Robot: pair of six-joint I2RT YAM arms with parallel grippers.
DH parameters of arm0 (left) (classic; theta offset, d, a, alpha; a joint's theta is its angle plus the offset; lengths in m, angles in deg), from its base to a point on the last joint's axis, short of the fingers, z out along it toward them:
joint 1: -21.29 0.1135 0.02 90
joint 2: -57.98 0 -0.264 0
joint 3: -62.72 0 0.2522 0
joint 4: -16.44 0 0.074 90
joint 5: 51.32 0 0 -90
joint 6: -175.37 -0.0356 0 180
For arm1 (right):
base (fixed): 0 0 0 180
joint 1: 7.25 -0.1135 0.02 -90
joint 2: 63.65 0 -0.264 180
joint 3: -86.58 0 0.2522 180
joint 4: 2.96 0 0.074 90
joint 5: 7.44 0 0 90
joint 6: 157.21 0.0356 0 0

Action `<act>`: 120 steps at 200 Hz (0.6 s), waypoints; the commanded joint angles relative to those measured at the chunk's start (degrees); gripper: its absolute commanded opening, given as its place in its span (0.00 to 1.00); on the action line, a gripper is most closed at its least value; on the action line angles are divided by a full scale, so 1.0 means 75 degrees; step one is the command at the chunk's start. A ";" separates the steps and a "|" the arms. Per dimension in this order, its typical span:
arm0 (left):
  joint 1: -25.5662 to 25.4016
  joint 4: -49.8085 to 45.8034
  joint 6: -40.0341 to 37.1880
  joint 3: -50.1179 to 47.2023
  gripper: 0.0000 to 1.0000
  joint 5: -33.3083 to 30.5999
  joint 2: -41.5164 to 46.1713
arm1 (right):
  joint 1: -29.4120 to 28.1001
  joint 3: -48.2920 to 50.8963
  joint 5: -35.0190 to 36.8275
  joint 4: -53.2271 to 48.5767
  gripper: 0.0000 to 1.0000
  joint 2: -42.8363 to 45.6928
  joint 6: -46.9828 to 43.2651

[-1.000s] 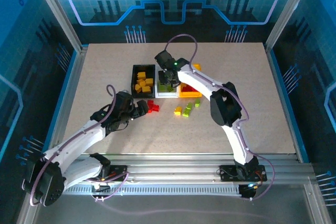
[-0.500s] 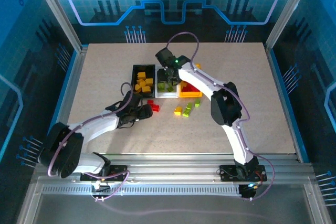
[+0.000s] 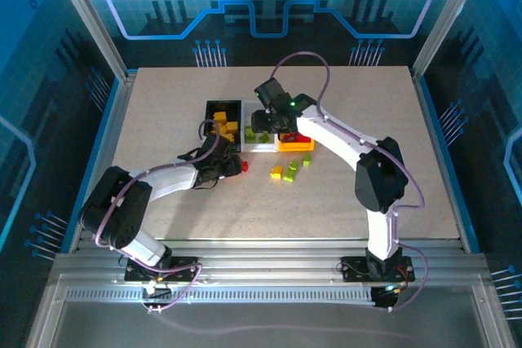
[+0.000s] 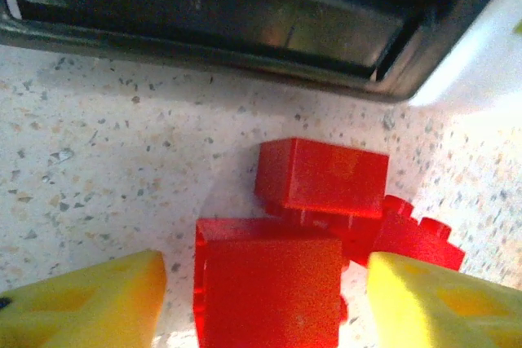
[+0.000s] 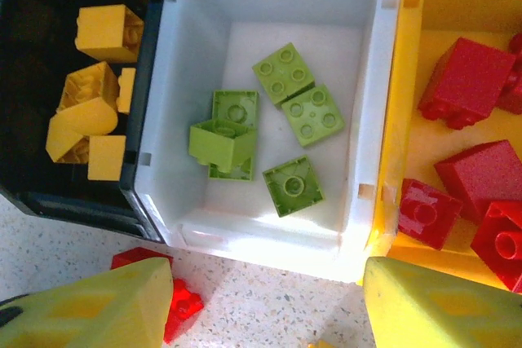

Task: Sort the legos into containers by color

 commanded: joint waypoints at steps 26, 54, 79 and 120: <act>0.0047 -0.0534 -0.0004 -0.0148 0.48 -0.0426 0.0275 | -0.0052 0.0486 0.0034 0.0238 0.65 0.0512 0.0226; -0.0012 -0.0865 0.0008 -0.0505 0.46 -0.0365 0.0922 | -0.0008 0.0734 0.0023 0.0345 0.64 0.0726 0.0320; -0.0061 -0.1103 0.0022 -0.0864 0.49 -0.0346 0.1341 | -0.0005 0.0938 -0.0017 0.0445 0.64 0.0909 0.0358; -0.0063 -0.0957 0.0000 -0.0849 0.69 -0.0386 0.1021 | 0.0002 0.1029 -0.0059 0.0459 0.64 0.0950 0.0422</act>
